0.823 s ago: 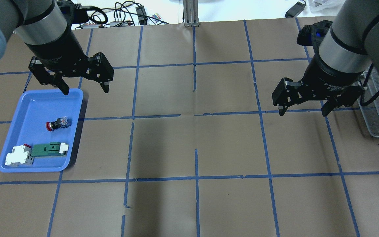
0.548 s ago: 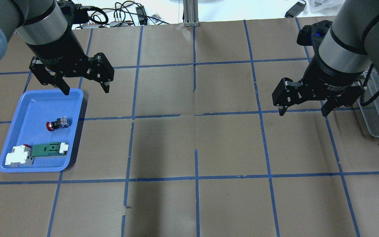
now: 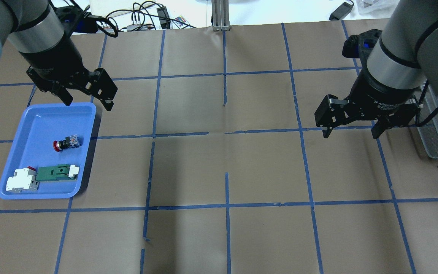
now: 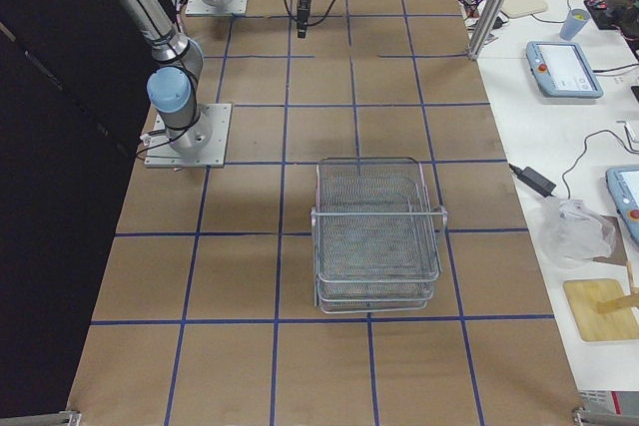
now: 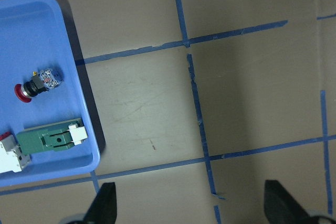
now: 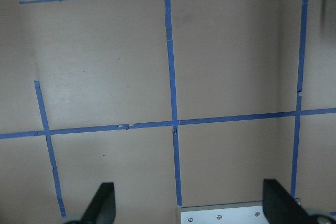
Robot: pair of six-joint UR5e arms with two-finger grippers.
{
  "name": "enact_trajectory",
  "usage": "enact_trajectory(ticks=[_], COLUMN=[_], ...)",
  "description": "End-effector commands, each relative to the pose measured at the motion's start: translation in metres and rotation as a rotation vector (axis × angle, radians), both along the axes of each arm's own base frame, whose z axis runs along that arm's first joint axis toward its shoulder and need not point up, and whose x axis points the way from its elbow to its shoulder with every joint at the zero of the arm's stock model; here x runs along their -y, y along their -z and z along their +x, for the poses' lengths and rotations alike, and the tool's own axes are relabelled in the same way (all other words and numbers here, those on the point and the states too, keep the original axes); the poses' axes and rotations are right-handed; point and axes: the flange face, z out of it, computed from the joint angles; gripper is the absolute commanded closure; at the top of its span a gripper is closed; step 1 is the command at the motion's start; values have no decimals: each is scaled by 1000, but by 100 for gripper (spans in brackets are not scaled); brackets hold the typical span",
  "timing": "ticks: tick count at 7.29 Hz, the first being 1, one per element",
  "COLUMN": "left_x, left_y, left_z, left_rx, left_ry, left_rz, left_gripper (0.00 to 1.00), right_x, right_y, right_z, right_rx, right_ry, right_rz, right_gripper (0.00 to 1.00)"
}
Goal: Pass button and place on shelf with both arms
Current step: 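Move the left gripper down over the red push-button in the blue tray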
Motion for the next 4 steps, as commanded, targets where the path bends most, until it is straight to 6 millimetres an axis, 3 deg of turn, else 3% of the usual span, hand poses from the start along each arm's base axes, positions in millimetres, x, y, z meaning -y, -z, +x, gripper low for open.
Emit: enact_trajectory(ticks=[1, 4], left_x=[9, 15], left_y=[26, 53], left_z=[73, 159], left_rx=[-58, -169], left_ry=[149, 285], left_rz=[27, 4], left_gripper=[0, 0], right_x=[0, 5], right_y=[3, 0], right_z=[0, -2], right_rx=[-3, -10], right_ry=[6, 104], right_rz=[-6, -37], right_gripper=[0, 0])
